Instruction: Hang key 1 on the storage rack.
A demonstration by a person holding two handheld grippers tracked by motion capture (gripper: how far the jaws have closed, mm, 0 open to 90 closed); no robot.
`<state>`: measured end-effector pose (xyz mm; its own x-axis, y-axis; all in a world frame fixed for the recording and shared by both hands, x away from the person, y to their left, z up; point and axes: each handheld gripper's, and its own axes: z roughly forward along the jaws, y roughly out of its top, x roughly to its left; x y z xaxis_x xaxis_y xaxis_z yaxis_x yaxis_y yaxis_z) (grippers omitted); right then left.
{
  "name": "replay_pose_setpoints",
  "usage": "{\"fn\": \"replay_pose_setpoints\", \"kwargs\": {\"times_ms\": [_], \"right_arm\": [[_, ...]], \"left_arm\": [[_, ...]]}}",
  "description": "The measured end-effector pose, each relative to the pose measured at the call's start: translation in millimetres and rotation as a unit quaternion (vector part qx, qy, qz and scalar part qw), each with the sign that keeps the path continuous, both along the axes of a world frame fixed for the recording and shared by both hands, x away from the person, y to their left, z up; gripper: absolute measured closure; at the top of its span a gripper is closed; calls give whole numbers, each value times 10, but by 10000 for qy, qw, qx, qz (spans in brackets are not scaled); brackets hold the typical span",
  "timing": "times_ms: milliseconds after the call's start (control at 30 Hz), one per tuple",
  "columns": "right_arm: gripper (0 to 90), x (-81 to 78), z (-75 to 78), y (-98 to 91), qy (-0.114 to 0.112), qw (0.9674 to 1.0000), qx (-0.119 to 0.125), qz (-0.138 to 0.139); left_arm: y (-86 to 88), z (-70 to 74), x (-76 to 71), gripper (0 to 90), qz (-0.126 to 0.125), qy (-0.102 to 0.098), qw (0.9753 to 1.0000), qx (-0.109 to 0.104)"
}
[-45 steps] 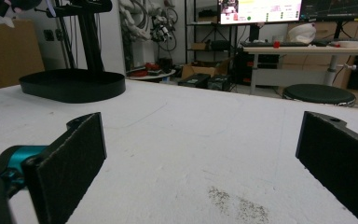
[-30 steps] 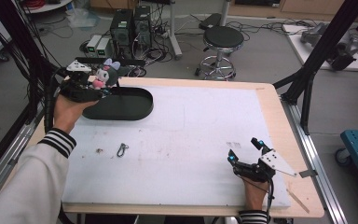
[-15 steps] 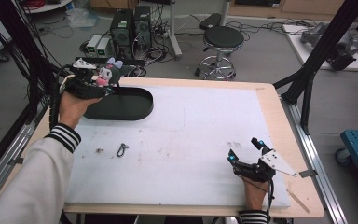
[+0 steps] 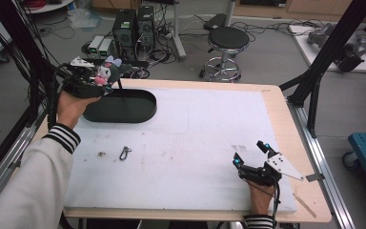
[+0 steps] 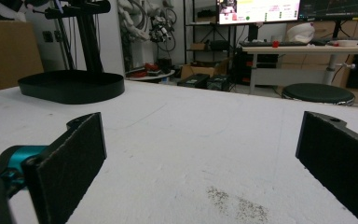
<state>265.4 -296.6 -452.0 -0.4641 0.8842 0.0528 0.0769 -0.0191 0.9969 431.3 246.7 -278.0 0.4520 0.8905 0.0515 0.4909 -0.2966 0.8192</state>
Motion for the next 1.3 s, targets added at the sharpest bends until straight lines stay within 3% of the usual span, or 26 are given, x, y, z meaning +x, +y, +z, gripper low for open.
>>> {"fn": "replay_pose_setpoints", "kwargs": {"times_ms": [100,267,400,933,1300], "right_arm": [[8,0,-1,-1,-7,10000,-18,0],[8,0,-1,-1,-3,10000,-14,2],[8,0,-1,-1,-3,10000,-13,3],[8,2,-1,-1,-12,10000,-6,-7],[8,2,-1,0,-11,10000,-19,10]], "left_arm": [[-18,33,33,514,52,24,9999,141],[-16,12,56,514,72,87,9998,172],[-20,10,78,514,68,62,9999,92],[-62,38,255,513,129,41,9998,148],[-22,-8,316,513,315,11,9993,176]]}}
